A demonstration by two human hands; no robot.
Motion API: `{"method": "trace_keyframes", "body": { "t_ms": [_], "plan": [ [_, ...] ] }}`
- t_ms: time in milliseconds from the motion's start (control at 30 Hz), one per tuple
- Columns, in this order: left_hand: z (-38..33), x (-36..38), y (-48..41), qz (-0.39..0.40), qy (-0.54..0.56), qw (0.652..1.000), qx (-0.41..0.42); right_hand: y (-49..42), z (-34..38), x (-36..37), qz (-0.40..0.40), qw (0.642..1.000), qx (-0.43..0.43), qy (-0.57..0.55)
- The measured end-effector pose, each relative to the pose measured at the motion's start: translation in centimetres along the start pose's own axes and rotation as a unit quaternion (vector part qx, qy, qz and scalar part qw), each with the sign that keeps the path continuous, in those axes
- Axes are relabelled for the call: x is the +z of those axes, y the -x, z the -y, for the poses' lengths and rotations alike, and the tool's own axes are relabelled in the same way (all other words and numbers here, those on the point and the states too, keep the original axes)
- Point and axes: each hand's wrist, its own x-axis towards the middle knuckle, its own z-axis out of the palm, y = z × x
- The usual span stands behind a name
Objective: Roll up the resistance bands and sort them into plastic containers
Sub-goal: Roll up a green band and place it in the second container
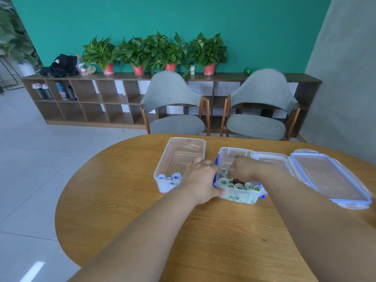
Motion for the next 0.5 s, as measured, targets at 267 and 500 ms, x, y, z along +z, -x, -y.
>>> {"method": "trace_keyframes", "body": {
  "t_ms": [267, 500],
  "plan": [
    [0.02, -0.22, -0.04, 0.01, -0.001, 1.0, 0.003, -0.5, -0.19, 0.14, -0.002, 1.0, 0.007, -0.016],
    [-0.22, -0.79, 0.13, 0.009, -0.007, 1.0, 0.001, 0.38, 0.15, -0.47, -0.03, 1.0, 0.004, -0.001]
  ]
}}
